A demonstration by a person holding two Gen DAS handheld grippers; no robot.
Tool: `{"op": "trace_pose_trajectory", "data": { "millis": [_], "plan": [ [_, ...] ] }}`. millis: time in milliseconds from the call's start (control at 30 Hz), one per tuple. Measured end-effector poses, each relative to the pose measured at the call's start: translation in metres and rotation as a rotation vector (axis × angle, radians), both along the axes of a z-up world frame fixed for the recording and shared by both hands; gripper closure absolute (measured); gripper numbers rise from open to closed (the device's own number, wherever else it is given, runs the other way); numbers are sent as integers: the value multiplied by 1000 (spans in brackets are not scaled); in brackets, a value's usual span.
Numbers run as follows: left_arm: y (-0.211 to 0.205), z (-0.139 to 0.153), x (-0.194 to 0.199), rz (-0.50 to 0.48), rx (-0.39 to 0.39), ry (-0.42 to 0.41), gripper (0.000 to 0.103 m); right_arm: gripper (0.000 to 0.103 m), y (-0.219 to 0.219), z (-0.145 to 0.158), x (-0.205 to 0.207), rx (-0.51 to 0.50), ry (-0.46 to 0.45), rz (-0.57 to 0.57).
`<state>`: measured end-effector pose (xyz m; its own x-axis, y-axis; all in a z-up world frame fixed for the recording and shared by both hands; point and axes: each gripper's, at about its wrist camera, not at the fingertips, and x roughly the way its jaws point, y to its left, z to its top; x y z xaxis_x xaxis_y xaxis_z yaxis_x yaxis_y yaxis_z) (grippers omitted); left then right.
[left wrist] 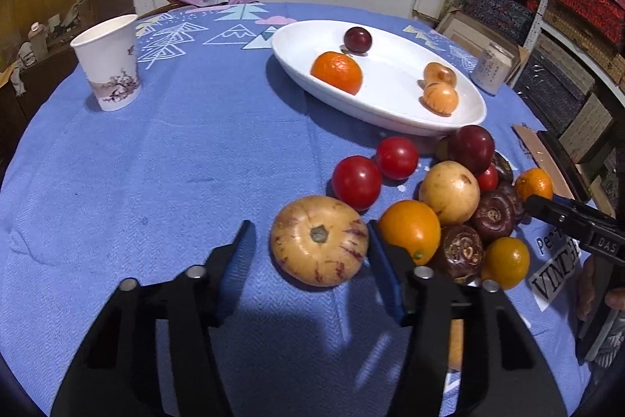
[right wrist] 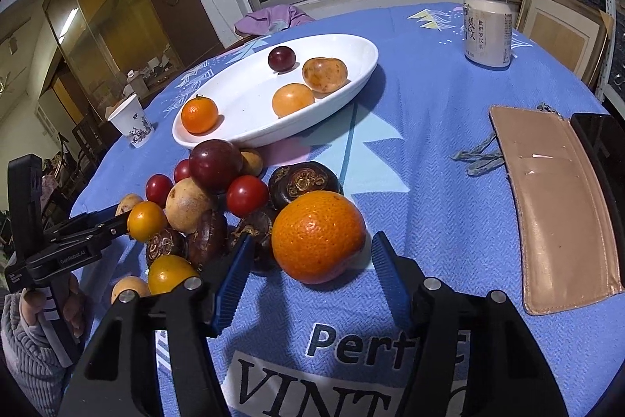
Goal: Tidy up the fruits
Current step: 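Grasp the pale striped melon with the left tool while the right tool grasps a large orange, then carry the melon and orange over the white plate and open both tools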
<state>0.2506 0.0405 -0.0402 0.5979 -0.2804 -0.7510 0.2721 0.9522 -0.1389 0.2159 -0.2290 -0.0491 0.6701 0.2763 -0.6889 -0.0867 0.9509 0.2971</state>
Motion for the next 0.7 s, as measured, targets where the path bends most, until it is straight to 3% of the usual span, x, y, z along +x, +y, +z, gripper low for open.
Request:
{"op": "trace_pose_trajectory", "data": {
  "millis": [100,167,700],
  "plan": [
    [-4,0,0,-13,1,0,57,47,1,1,-1,-4,-5,-1],
    [-2,-1,0,-13,-10,3,57,56,-1,2,-2,0,-9,-15],
    [2,6,-6,8,-11,-43,58,57,-4,4,-4,21,-26,-22]
  ]
}}
